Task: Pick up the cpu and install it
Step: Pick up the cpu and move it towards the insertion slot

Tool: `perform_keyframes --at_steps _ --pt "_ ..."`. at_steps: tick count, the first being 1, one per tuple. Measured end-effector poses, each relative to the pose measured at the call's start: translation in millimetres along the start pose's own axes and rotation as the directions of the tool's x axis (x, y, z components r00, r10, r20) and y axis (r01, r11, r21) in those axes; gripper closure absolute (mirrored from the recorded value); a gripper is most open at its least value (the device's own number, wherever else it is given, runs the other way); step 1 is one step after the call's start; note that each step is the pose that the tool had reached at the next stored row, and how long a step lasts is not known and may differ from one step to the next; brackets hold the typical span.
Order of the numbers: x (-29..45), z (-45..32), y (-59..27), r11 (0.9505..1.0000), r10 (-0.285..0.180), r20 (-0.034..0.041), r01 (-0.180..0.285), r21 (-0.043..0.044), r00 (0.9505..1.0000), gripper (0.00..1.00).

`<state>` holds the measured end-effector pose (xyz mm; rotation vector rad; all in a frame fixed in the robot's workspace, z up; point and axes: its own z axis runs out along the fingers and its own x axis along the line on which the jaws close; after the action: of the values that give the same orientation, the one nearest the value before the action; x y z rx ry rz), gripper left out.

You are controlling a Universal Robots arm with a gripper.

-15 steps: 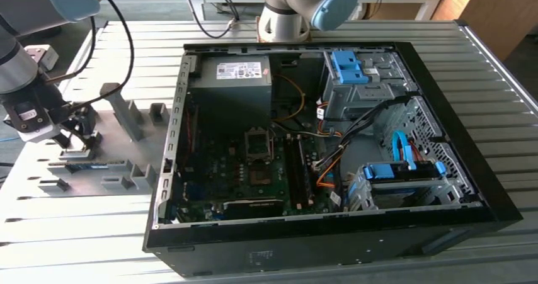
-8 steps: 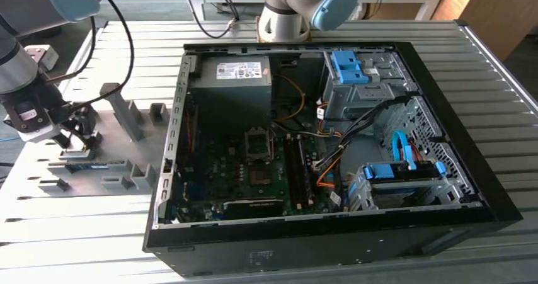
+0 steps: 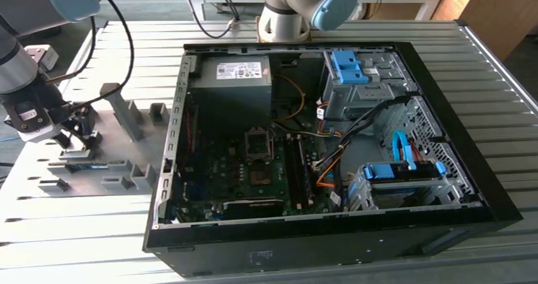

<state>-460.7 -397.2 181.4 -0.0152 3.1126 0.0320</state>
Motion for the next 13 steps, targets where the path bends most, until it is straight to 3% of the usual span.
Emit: perform_keyframes --at_steps 9,13 --pt "0.0 -0.3 0.0 1.0000 0.000 0.0002 0.000 -0.0001 1.0000 0.53" --pt "-0.3 -12.1 0.3 1.0000 0.000 0.0002 0.000 -0.0001 1.0000 0.53"
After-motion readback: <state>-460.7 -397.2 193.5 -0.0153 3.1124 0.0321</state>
